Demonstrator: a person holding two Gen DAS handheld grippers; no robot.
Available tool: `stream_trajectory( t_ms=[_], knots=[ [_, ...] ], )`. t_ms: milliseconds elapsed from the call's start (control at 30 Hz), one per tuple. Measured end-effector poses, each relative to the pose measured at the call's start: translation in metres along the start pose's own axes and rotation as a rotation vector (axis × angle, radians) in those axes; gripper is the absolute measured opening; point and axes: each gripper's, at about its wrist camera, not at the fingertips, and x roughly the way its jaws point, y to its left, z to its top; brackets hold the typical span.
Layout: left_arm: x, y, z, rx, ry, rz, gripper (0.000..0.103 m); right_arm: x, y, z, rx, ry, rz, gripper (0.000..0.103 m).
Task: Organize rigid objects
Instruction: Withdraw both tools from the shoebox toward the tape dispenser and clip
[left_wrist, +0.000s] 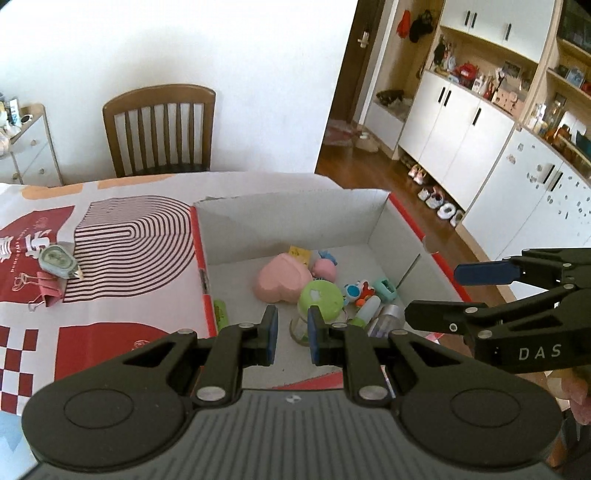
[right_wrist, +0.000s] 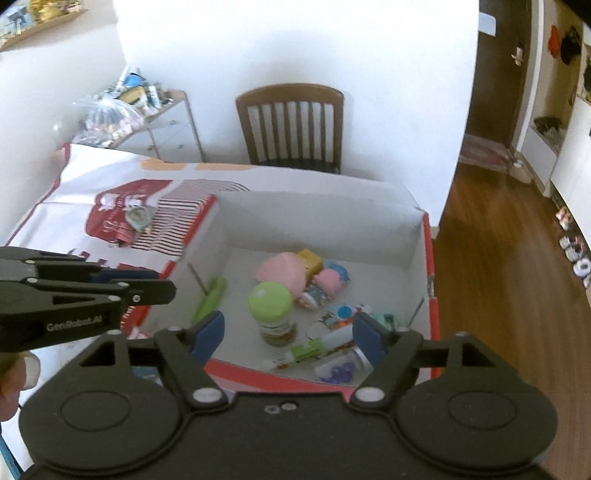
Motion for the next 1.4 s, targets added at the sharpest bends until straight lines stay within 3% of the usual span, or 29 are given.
stream_trajectory(
  t_ms=[333, 500, 567, 733, 867, 1100, 1200, 1400],
  knots=[
    [-0.035, 0.034, -0.014, -0.068, -0.06, 0.02, 0.018, -0.011, 0.048, 0.004, -0.094, -0.057, 0.071, 0.08],
    [-0.047, 0.062, -0.017, -0.098, -0.086, 0.05, 0.036, -0.005, 0.074, 0.013, -0.132, -0.079, 0.107, 0.08],
    [-0.052, 0.076, -0.019, -0.108, -0.099, 0.061, 0.057, -0.001, 0.085, 0.019, -0.137, -0.081, 0.12, 0.08],
    [-0.057, 0.109, -0.021, -0.105, -0.114, 0.09, 0.06, 0.013, 0.111, 0.032, -0.163, -0.081, 0.136, 0.081],
    [-0.057, 0.139, -0.025, -0.112, -0.123, 0.113, 0.071, 0.03, 0.135, 0.042, -0.179, -0.068, 0.138, 0.084],
    [-0.048, 0.208, -0.036, -0.16, -0.117, 0.161, 0.074, 0.078, 0.185, 0.062, -0.198, 0.009, 0.159, 0.09],
    [-0.041, 0.236, -0.041, -0.178, -0.111, 0.189, 0.083, 0.102, 0.209, 0.07, -0.216, 0.049, 0.173, 0.092],
    [-0.024, 0.284, -0.045, -0.194, -0.121, 0.209, 0.085, 0.147, 0.245, 0.086, -0.249, 0.099, 0.144, 0.096]
  ],
)
